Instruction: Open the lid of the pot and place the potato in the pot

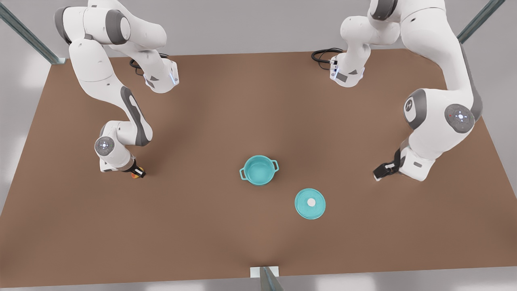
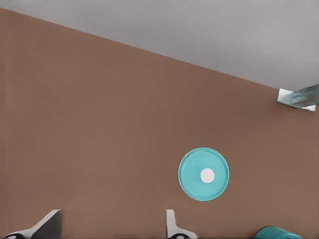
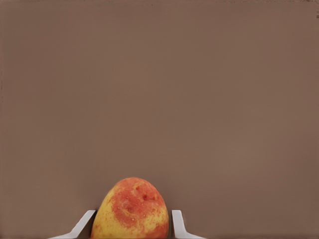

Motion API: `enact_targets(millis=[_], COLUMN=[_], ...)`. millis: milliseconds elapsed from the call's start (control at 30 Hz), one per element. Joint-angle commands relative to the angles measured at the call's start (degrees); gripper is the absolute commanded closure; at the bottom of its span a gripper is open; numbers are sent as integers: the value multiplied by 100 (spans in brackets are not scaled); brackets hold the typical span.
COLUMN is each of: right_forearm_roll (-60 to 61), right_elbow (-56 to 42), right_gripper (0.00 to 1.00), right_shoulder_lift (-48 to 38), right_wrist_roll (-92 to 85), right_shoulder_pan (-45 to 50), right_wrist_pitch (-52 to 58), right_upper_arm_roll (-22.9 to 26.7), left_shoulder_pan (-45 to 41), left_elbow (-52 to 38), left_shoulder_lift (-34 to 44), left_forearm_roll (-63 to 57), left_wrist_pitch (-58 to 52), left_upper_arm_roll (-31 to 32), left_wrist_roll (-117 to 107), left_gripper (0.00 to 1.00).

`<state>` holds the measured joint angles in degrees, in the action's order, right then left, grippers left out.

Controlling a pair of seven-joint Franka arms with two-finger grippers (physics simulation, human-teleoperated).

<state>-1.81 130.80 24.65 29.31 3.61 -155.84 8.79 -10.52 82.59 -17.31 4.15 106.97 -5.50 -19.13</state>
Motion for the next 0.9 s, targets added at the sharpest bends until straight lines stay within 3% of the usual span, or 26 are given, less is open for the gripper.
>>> enact_targets(millis=[0, 33, 200, 500, 867], right_forearm_roll=[5, 5, -4, -4, 189], right_elbow=[-2, -2, 7, -2, -81], right_gripper=[37, 42, 46, 46, 45], right_shoulder_lift=[-13, -13, -127, -487, -927], right_wrist_roll=[260, 260, 251, 365, 1455], right_shoulder_pan=[0, 0, -9, 26, 1028], right_wrist_pitch=[-16, -16, 71, 458, 1223], right_upper_arm_roll=[0, 0, 0, 0, -96], left_shoulder_pan=[59, 339, 516, 490, 411], left_elbow=[-60, -33, -24, -7, 108], left_shoulder_lift=[61, 52, 254, 113, 157], left_forearm_roll=[-274, 635, 824, 789, 912], left_wrist_pitch=[-1256, -2152, -2918, -2813, -2628], left_upper_arm_roll=[-3, -12, 14, 14, 23], left_wrist_roll=[1553, 1509, 1535, 1518, 1052], left_gripper=[0, 0, 0, 0, 0])
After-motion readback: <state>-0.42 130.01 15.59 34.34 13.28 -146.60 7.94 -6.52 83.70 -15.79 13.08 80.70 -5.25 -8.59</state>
